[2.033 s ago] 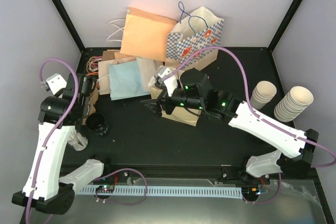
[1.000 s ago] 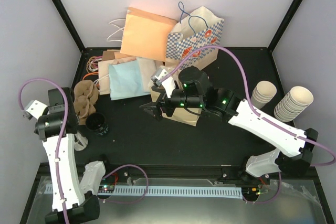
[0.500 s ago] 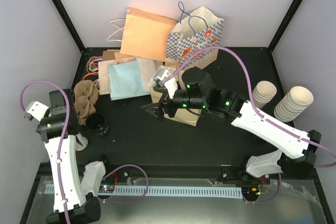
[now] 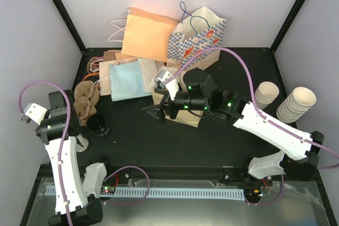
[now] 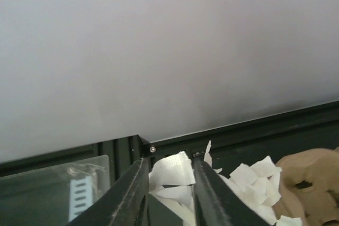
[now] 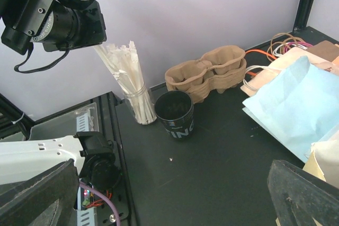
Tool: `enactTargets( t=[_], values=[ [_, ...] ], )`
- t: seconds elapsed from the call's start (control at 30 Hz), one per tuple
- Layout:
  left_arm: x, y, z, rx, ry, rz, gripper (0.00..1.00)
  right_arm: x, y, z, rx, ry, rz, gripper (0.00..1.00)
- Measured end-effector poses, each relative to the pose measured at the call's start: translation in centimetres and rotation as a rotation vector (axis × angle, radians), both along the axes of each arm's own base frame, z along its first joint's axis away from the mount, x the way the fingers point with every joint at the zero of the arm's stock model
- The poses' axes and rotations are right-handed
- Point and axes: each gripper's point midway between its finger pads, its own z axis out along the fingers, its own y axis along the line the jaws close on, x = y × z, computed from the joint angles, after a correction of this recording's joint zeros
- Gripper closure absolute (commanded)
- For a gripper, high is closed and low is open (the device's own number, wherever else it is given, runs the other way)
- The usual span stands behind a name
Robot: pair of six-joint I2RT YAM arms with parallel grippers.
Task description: Pack the takeout coffee
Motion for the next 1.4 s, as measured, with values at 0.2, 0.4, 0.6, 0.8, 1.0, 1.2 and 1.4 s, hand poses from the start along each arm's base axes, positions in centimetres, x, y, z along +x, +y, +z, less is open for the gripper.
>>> enactTargets(
  t=[0.2, 0.4, 0.6, 0.8, 1.0, 1.2, 1.4],
  values=[
    [-0.3, 0.1, 0.2, 0.012, -0.007, 0.008, 0.88, -0.1, 0.0, 0.0, 0.000, -0.001, 0.004, 0.00],
    [-0.7, 0.0, 0.4, 0.023, -0.015, 0.009, 0.98, -0.1, 0.1, -0.1, -0.002, 0.001, 0.008, 0.00],
    [-0.7, 0.0, 0.4, 0.023, -0.013, 0.008, 0.98, -0.2, 0.1, -0.3, -0.006, 0.005, 0.012, 0.00],
    [-0.7, 0.0, 0.9, 0.026, -0.020, 0.006, 0.98, -0.1, 0.4, -0.8, -0.021, 0.001, 0.017, 0.00],
    [-0.8, 0.0, 3.3, 0.048, -0.076, 0.000, 0.98, 0.1, 0.6, -1.2, -0.032, 0.005, 0.018, 0.00],
    [-1.2, -0.1, 6.8, 0.083, -0.165, -0.006, 0.98, 0.1, 0.8, -1.6, -0.039, 0.010, 0.020, 0.00],
    [-1.5, -0.5, 9.0, 0.094, -0.230, -0.022, 0.98, 0.2, 0.8, -1.6, -0.039, 0.008, 0.021, 0.00]
  ],
)
